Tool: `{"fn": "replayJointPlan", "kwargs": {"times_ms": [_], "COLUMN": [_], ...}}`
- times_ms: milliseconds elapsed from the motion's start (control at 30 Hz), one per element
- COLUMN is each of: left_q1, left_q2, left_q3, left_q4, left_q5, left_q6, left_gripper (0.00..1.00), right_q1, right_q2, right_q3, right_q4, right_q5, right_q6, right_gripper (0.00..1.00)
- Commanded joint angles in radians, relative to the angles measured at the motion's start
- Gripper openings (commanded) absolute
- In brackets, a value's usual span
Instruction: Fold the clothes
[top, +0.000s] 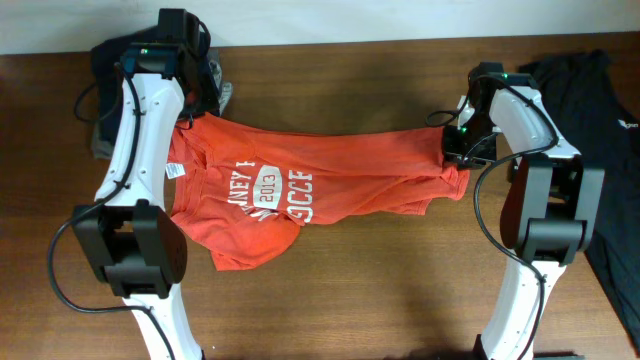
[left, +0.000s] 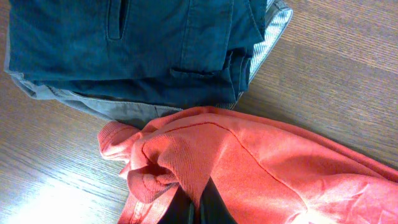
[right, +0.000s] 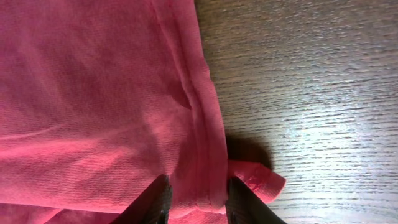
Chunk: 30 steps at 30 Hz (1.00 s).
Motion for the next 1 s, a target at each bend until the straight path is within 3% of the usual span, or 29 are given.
{"fn": "replayJointPlan", "kwargs": {"times_ms": [0,233,533,967], "left_q1": [-0.003,-0.003,-0.003,-0.09], "left_q2": [0.007,0.007,-0.015,-0.311], "left_q3": [0.005,0.005,0.034,0.187], "left_q4": [-0.002,-0.002,-0.031,-0.209], "left_q5": [0.0,0.0,0.0,0.003], "left_q6": [-0.011,-0.01,0.01,0.02], "left_gripper": [0.0,0.0,0.0,0.0], "right_q1": [-0.005,-0.006,-0.006,-0.006], "right_q2": [0.011,0.011,-0.053,-0.454], "right_q3": [-0.014,-0.043,0.019,0.261], "right_q4": [0.0,0.013,-0.036,-0.278], "right_q5": [-0.016,-0.016,-0.016,-0.016], "right_q6": [0.0,0.003,0.012,0.039], "right_gripper": [0.34,0.04,0.04,0.04]}}
